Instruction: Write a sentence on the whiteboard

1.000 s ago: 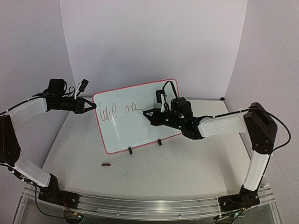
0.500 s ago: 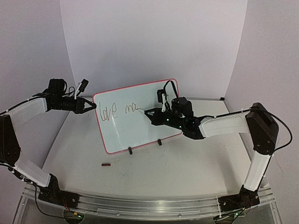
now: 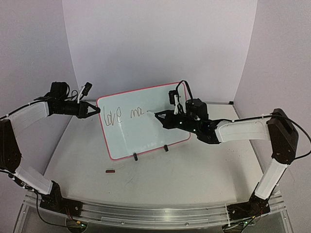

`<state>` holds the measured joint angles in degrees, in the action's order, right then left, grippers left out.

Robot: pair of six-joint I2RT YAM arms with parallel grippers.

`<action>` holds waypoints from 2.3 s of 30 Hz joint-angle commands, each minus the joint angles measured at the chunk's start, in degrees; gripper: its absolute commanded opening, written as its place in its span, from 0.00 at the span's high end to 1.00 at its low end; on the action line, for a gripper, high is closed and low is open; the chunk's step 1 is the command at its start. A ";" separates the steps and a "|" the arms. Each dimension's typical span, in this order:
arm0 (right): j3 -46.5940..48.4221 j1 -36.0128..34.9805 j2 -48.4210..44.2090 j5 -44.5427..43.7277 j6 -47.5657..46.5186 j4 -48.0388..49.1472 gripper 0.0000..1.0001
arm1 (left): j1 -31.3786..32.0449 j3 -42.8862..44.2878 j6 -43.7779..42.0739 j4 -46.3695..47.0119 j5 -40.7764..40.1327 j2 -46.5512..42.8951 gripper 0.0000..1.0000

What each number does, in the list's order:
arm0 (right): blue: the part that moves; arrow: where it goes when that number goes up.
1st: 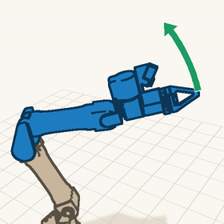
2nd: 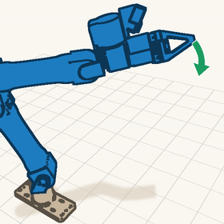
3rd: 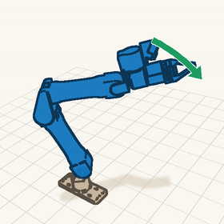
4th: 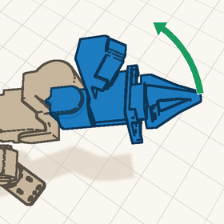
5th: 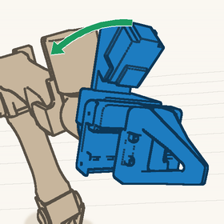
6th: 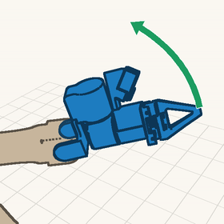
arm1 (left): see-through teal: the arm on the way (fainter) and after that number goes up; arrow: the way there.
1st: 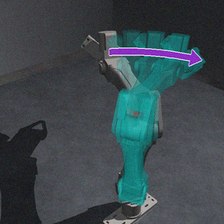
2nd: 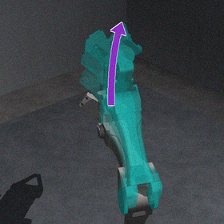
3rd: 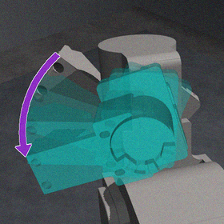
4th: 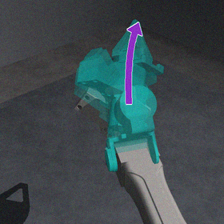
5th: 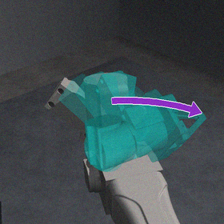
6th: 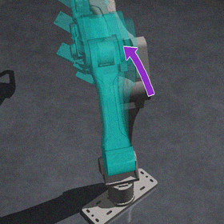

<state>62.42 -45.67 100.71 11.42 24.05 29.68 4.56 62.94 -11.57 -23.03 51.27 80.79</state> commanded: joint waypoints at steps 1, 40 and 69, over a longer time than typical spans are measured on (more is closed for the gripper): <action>0.12 0.19 -2.98 -0.61 -0.59 0.86 1.00 | 0.06 1.56 -1.89 -1.58 -3.28 -0.41 1.00; 8.74 0.14 6.47 -5.51 -4.37 -4.81 1.00 | 0.06 1.73 -1.97 -1.83 -3.36 0.66 1.00; 2.59 -1.36 0.84 -6.09 -3.22 1.08 1.00 | 0.08 1.67 -2.04 -1.93 -3.54 0.78 1.00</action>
<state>62.98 -46.87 102.64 7.38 21.51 29.01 4.49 63.00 -10.95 -23.14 50.85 80.97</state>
